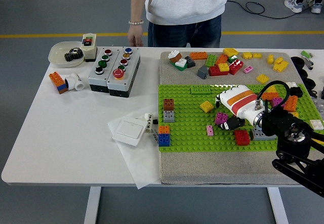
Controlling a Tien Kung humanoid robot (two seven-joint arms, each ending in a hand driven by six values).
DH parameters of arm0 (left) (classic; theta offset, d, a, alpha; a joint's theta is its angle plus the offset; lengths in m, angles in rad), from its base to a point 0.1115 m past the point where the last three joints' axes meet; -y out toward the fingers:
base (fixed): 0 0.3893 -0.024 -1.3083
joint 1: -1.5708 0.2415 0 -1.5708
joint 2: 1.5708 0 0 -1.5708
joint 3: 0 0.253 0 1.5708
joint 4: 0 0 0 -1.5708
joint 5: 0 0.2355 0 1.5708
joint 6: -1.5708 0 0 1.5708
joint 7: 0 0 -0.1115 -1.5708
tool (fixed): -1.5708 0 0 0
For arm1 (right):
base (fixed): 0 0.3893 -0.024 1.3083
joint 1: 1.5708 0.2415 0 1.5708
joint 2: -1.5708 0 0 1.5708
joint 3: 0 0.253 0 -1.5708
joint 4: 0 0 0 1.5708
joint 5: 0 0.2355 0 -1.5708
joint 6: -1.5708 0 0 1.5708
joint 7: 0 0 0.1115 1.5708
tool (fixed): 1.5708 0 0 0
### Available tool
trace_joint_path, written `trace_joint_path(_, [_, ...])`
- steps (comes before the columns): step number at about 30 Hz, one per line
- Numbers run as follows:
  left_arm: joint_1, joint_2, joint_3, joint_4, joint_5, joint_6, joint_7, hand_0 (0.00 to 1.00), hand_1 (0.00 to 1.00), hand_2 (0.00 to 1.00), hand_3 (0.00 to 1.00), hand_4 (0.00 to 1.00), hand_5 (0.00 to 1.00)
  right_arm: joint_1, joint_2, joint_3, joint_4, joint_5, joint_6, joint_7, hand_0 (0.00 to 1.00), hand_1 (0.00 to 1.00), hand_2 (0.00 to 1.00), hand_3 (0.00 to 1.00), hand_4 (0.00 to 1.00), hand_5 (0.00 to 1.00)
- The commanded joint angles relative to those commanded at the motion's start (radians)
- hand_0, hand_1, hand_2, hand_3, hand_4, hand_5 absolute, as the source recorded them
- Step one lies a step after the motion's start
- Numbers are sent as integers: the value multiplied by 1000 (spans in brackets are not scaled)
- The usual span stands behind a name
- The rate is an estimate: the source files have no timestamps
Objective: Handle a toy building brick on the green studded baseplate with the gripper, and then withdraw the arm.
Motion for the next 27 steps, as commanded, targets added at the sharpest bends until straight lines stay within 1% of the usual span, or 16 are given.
trace_joint_path(19, [-2,0,7,0,-9,2,-3,744,751,785,602,626,654,7,5,-7,-20,10,18,7,480,537,599,537,920,446])
trace_joint_path(22, [-3,0,7,0,-10,2,-4,744,751,785,602,626,654,9,4,-6,-20,13,43,5,480,537,599,537,920,446])
trace_joint_path(23, [-3,0,8,0,-10,2,-4,745,751,785,602,627,654,9,4,-5,-21,15,46,5,496,545,607,539,918,454])
trace_joint_path(27, [-2,0,8,0,-11,2,-4,745,751,785,602,627,654,8,2,-2,-20,23,64,3,496,545,607,539,918,454])
